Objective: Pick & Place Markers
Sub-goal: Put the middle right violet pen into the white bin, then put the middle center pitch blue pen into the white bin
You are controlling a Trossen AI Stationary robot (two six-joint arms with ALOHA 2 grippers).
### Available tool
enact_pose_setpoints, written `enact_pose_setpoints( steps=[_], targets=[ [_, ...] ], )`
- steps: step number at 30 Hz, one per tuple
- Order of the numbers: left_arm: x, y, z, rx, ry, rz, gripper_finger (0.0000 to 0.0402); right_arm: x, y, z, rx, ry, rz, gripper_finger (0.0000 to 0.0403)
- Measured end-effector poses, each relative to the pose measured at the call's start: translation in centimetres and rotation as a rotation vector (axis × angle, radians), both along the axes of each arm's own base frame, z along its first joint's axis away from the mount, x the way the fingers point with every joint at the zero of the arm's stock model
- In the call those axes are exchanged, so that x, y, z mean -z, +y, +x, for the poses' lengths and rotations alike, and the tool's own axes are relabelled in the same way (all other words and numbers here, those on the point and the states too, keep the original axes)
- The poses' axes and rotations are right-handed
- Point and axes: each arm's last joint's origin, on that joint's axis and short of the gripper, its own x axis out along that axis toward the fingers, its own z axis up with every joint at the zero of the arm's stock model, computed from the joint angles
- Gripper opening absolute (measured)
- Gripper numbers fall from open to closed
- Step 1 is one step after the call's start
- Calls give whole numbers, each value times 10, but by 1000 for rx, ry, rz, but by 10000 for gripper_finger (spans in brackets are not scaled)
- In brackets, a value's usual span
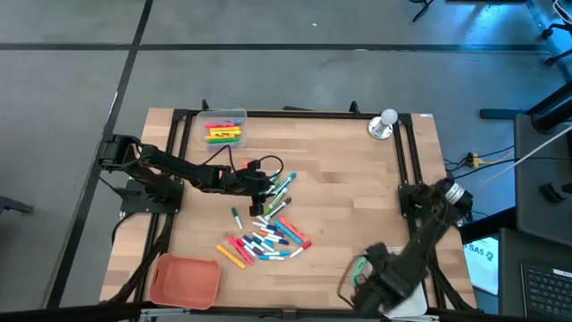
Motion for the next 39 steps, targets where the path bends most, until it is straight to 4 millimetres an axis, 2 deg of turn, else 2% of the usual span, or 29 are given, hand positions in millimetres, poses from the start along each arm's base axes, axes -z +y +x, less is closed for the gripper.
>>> enact_pose_setpoints(
  steps=[4,9,16,18,21,24,30,33,39],
  targets=[
    [0,1,0,-2,0,5,166,9,17,-13,67,119,3,68],
    [-1,1,0,-4,-2,35,166,18,22,-12,49,128,-10,79],
    [-1,1,0,-10,-2,40,166,21,19,-5,72,170,8,223],
    [-1,1,0,-10,-2,40,166,21,18,-5,76,170,7,253],
    [0,1,0,-10,3,40,166,21,17,-3,70,146,-9,277],
    [0,1,0,-9,7,40,166,22,12,3,29,72,-49,282],
    [1,7,1,4,16,98,166,24,-8,27,-120,-90,-125,269],
    [6,17,3,-66,15,101,166,24,-18,38,-171,-110,-124,262],
    [16,41,6,-308,-53,-91,166,24,-27,46,-235,-138,-149,251]
  ],
)
